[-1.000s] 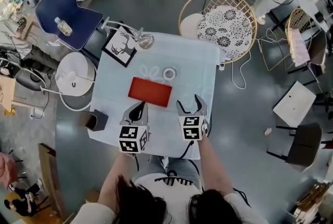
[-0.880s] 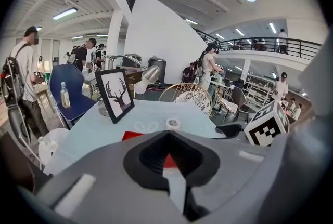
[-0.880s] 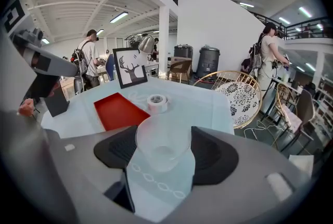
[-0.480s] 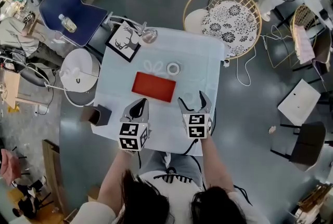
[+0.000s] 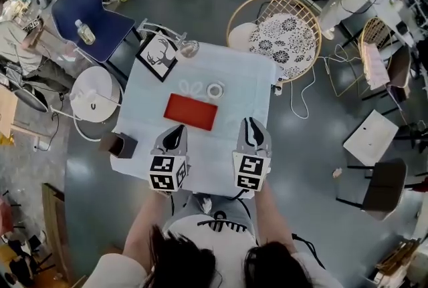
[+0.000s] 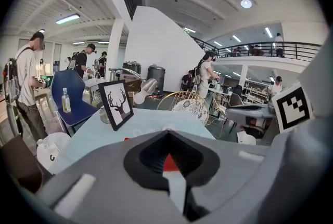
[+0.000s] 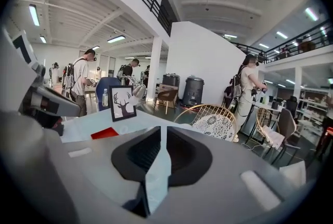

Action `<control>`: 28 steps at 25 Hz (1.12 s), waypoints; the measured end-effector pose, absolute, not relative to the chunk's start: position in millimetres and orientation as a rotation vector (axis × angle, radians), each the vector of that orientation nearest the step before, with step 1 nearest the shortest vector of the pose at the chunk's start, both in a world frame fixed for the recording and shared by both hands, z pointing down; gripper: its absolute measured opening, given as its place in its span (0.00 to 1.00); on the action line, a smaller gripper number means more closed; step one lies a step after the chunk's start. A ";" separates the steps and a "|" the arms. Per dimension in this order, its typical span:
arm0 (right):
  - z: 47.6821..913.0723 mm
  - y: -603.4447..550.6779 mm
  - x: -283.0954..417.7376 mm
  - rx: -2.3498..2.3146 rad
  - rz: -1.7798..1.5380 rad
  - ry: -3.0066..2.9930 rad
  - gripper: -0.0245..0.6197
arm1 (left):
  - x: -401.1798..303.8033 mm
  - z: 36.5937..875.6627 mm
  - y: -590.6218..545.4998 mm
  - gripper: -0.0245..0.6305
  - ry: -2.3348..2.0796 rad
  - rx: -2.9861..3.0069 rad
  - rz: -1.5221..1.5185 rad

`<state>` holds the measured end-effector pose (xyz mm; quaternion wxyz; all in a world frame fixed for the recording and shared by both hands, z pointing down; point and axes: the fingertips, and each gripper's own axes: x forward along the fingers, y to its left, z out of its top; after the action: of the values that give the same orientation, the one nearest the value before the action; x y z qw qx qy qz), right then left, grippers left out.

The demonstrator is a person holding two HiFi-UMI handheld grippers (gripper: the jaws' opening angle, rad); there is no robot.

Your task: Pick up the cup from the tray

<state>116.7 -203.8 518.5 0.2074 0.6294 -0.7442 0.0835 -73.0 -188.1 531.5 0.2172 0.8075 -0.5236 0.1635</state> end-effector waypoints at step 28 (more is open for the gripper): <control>461.1 -137.1 94.5 1.728 0.164 -2.141 0.07 | -79.2 467.1 -142.1 0.04 -1.535 2.332 0.231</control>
<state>94.5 -137.1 461.1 0.1914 0.6154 -0.7624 0.0584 -79.2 -142.1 467.1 0.1695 0.8204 -0.5400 0.0813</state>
